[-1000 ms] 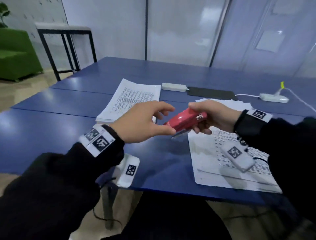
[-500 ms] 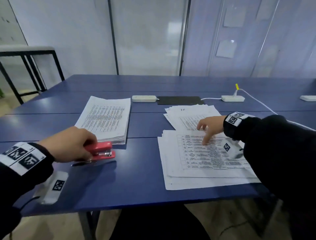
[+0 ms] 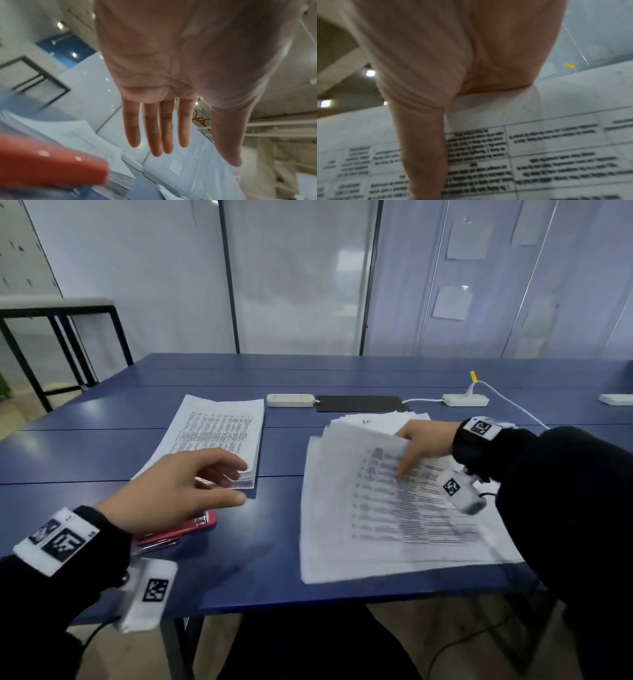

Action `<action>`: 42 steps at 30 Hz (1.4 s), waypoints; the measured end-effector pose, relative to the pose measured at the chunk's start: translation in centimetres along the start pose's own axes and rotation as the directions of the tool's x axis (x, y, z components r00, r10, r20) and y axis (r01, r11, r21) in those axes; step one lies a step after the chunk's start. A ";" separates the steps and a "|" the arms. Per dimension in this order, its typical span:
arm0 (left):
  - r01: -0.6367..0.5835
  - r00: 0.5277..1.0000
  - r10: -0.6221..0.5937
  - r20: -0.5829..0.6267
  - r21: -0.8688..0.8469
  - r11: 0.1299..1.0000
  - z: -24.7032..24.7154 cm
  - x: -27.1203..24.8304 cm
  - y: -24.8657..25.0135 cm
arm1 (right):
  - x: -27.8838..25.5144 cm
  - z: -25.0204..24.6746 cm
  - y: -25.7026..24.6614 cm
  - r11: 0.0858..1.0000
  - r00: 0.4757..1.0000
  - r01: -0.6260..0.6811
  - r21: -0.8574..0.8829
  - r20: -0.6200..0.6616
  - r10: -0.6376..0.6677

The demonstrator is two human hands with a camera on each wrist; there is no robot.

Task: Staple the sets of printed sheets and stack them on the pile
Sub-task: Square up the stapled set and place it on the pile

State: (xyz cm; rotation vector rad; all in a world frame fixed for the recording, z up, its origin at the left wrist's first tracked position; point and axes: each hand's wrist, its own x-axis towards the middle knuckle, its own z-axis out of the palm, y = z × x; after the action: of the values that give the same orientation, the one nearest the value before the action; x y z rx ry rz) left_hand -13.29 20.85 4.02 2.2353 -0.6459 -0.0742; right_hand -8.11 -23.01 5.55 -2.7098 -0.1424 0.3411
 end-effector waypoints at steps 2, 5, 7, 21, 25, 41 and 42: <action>-0.009 1.000 0.014 0.024 -0.197 0.980 1.5 0.5 1.0 | -1.6 -1.3 -0.7 0.973 0.988 0.067 0.222 -0.153 -0.033; -0.018 1.000 0.014 -0.013 -0.418 0.908 3.5 1.9 2.1 | -3.7 -2.4 -1.9 0.788 0.940 0.241 0.566 -0.338 -0.045; -0.048 0.994 -0.016 -0.110 -0.555 0.831 4.5 3.4 2.9 | -4.5 -2.7 -3.1 0.632 0.905 0.351 0.691 -0.424 -0.040; -0.427 0.724 -0.120 -0.679 -0.578 0.695 -0.4 9.6 12.3 | -4.3 -3.7 -9.3 0.251 0.827 0.549 0.797 -0.562 -0.021; -0.372 0.769 -0.021 -0.639 -0.474 0.798 -0.3 10.3 13.7 | -3.4 -5.0 -10.9 0.275 0.769 0.604 0.748 -0.638 0.046; -0.163 0.901 -0.101 -0.421 -0.545 0.823 2.3 10.5 7.5 | -1.7 0.6 -9.4 0.459 0.800 0.517 0.723 -0.599 0.042; -0.176 0.891 -0.113 -0.439 -0.564 0.807 2.3 10.4 7.6 | -1.5 0.5 -9.7 0.457 0.786 0.529 0.715 -0.615 0.053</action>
State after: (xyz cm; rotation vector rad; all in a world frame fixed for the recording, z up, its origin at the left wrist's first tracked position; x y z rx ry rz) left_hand -8.05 10.10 9.43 1.5437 -0.3316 0.2356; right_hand -10.15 -14.18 9.34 -1.5850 -0.1461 -0.4245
